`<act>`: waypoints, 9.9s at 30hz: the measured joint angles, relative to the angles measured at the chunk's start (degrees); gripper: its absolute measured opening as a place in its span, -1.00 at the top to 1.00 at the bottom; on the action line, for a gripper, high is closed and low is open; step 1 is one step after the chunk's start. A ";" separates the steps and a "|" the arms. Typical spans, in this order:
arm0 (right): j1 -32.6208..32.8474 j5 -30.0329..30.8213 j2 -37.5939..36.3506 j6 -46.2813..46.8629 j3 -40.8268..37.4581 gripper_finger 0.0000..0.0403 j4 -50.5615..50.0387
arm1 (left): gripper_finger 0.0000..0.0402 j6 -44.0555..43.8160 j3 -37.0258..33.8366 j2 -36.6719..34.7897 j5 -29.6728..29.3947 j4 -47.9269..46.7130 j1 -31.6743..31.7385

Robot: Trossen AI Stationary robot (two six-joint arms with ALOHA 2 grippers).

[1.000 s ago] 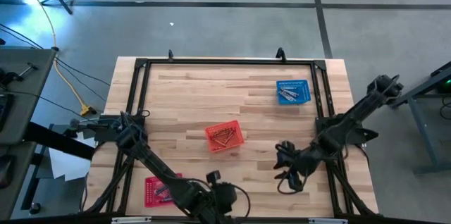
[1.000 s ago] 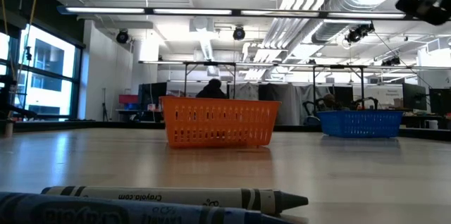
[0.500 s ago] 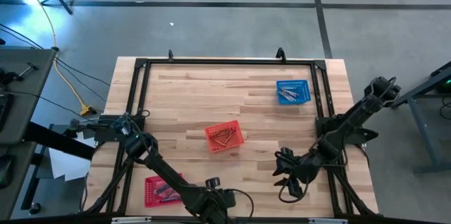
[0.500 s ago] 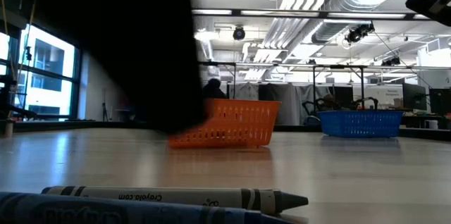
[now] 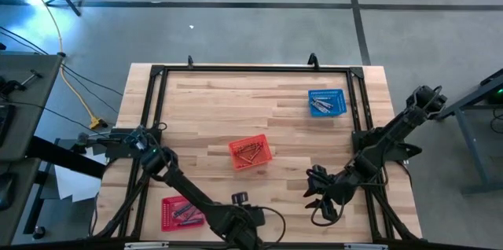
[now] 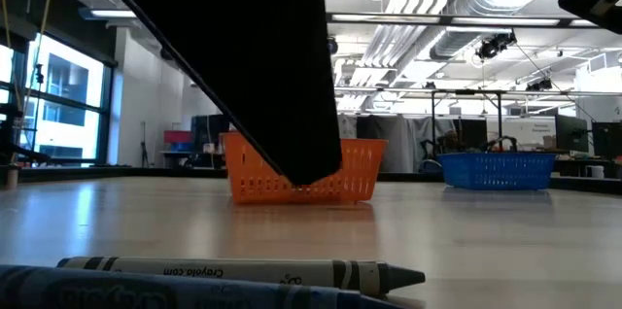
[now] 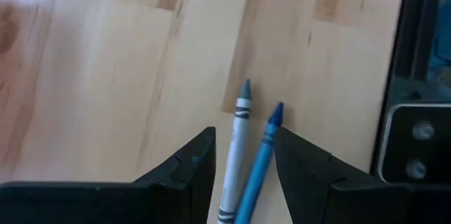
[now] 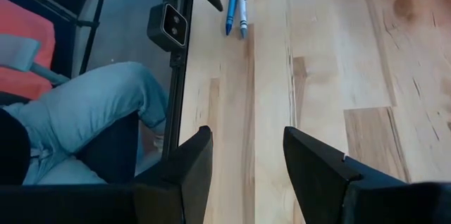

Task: Sort crayons
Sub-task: Put the gray crayon into the blue bin, then put the blue crayon into the red bin

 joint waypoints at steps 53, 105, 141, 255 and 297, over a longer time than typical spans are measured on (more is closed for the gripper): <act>0.00 0.02 0.00 -5.01 0.00 0.16 0.17 | 0.56 -9.63 -4.70 0.38 10.14 -2.15 3.22; 0.00 24.84 -16.52 -41.82 0.00 0.16 15.97 | 1.00 1.97 -1.11 -12.11 -57.07 8.34 4.25; -8.87 12.19 -12.41 -45.86 0.00 0.16 30.71 | 1.00 43.48 -1.07 -9.79 -54.88 55.47 4.76; -87.03 -6.27 -3.73 -28.52 -9.11 0.48 -16.67 | 1.00 37.95 -1.11 -10.16 -69.06 32.87 -5.86; -0.57 17.33 -11.11 -2.97 -7.69 0.31 10.80 | 1.00 -1.47 -1.15 -4.01 -3.10 11.81 -0.11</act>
